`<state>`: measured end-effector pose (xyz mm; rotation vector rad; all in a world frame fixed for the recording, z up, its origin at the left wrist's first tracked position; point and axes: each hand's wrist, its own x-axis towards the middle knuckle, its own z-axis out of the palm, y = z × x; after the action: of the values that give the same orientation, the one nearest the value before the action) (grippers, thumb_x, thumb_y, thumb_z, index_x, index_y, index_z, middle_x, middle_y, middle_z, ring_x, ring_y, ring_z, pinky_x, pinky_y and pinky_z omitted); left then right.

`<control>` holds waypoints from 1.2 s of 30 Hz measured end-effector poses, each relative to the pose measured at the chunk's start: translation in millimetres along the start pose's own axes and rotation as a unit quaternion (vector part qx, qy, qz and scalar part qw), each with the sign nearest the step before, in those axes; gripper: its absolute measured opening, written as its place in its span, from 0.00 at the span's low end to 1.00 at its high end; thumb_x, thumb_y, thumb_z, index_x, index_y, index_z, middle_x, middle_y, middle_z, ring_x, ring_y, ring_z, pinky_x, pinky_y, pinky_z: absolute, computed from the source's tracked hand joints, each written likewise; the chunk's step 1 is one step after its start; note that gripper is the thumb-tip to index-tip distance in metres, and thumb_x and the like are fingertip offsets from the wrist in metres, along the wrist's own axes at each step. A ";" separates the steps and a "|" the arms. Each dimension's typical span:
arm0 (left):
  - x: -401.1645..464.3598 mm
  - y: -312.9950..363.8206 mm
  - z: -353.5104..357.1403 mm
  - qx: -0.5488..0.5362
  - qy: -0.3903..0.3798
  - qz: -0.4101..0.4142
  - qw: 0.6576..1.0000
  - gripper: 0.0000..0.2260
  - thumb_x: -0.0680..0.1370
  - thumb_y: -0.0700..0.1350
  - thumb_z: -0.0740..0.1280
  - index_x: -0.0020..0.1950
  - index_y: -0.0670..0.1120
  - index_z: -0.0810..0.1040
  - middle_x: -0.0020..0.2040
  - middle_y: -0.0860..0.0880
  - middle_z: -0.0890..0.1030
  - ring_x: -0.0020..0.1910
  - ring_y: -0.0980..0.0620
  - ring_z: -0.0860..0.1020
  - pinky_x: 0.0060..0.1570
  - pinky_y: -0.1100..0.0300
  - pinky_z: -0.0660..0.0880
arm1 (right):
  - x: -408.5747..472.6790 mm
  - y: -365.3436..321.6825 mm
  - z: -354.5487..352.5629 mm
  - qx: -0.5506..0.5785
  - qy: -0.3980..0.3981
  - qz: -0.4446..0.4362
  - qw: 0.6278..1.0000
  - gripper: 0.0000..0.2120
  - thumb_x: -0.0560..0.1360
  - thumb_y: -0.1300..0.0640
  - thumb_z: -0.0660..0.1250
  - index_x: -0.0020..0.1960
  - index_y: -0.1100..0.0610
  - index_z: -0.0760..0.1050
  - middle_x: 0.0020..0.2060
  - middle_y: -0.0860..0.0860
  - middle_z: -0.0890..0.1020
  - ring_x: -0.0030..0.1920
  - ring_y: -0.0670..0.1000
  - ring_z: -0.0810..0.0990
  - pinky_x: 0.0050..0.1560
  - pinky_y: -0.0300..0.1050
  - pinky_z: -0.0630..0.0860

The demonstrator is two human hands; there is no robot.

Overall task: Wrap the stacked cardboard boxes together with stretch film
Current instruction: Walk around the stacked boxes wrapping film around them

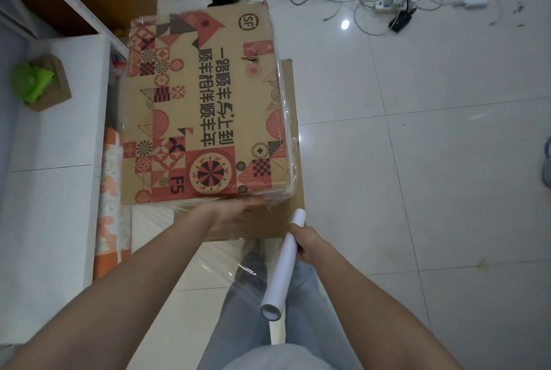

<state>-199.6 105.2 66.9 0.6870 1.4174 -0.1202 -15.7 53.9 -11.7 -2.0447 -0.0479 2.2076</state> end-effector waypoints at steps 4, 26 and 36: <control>-32.9 6.6 -2.4 -0.082 -0.043 -0.013 0.996 0.22 0.79 0.56 0.57 0.69 0.48 0.70 0.64 0.50 0.73 0.67 0.46 0.69 0.67 0.45 0.65 | -7.9 -5.4 3.1 0.001 0.005 -0.011 1.000 0.12 0.79 0.56 0.59 0.58 0.62 0.66 0.48 0.60 0.76 0.53 0.60 0.75 0.54 0.55 0.76; -65.7 85.0 -30.4 0.447 0.363 0.077 0.814 0.42 0.70 0.67 0.65 0.76 0.52 0.50 0.77 0.37 0.48 0.75 0.34 0.48 0.70 0.38 0.57 | -7.0 -51.0 -14.9 0.033 0.004 0.098 0.995 0.16 0.75 0.52 0.68 0.54 0.63 0.73 0.44 0.60 0.78 0.41 0.58 0.77 0.33 0.53 0.81; -61.7 89.4 -33.8 0.467 0.358 0.073 0.805 0.42 0.71 0.67 0.63 0.76 0.50 0.49 0.77 0.37 0.47 0.75 0.33 0.48 0.66 0.36 0.64 | 31.7 -79.2 -50.1 0.027 0.083 0.085 0.993 0.07 0.75 0.62 0.63 0.52 0.63 0.71 0.48 0.60 0.75 0.47 0.59 0.77 0.28 0.51 0.81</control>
<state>-198.0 174.4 157.1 1.7993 2.0075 -0.5016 37.9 132.8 -38.2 -2.2698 0.2058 2.0950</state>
